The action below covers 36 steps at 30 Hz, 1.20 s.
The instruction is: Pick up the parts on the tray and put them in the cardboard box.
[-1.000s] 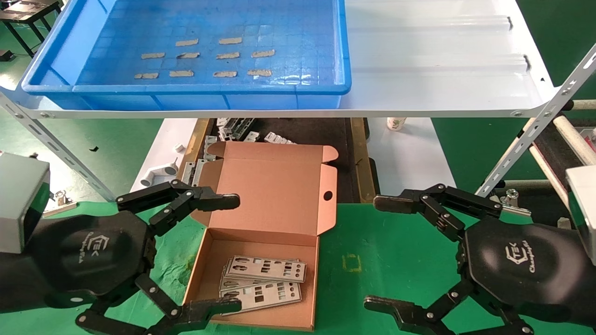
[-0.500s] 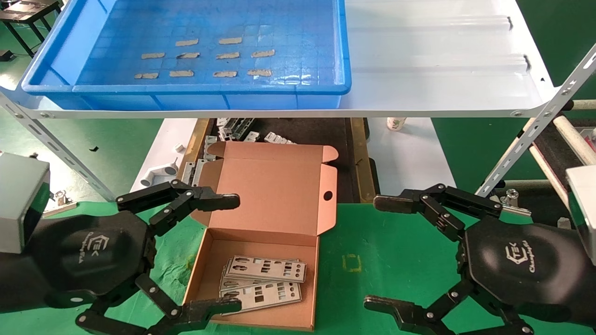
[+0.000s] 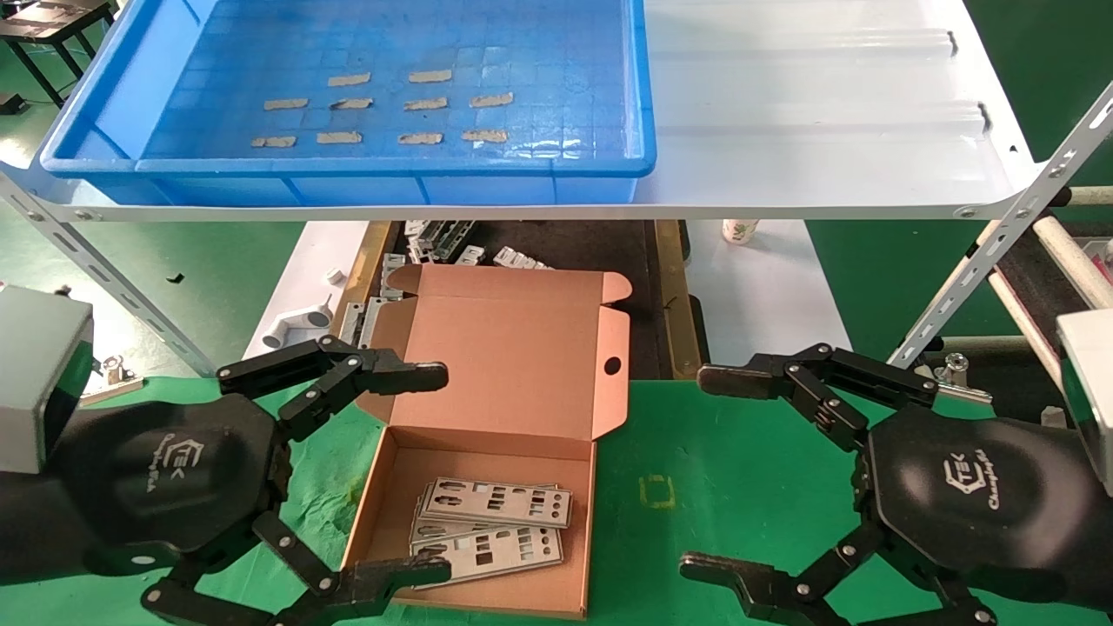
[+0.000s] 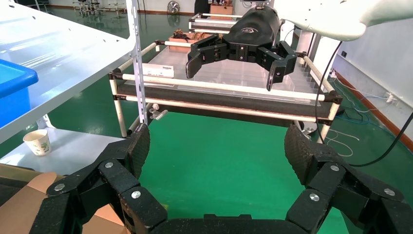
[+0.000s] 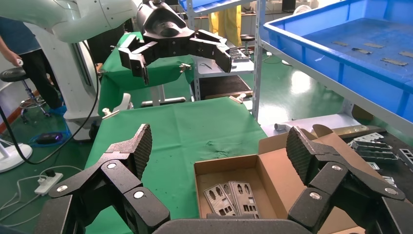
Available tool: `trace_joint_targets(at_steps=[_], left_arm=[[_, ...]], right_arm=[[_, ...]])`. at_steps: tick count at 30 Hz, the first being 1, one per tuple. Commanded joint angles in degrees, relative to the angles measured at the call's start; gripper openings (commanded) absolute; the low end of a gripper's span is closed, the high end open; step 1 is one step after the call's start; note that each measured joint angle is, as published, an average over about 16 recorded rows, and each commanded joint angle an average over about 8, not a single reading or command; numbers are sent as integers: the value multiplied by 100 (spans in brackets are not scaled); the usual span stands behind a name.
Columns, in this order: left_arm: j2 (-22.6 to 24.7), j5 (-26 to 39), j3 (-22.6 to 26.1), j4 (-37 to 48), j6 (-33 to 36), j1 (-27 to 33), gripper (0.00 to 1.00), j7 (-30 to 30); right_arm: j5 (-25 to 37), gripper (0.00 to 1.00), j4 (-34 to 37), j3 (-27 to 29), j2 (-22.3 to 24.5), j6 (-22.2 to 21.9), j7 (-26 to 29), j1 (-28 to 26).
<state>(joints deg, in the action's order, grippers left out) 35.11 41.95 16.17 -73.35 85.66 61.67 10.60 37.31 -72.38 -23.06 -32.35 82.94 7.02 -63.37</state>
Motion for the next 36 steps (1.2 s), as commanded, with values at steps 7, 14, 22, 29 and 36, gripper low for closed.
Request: trace_joint_targets(at_steps=[7,14,22,29,36], left_arm=[[0,0,0,0,0,0,100,0],[0,0,0,0,0,0,100,0],[0,0,0,0,0,0,100,0],[0,0,0,0,0,0,100,0],[0,0,0,0,0,0,100,0]], right_arm=[[0,100,0,0,0,0,0,0],[0,100,0,0,0,0,0,0],[0,100,0,0,0,0,0,0],[0,100,0,0,0,0,0,0],[0,100,0,0,0,0,0,0]])
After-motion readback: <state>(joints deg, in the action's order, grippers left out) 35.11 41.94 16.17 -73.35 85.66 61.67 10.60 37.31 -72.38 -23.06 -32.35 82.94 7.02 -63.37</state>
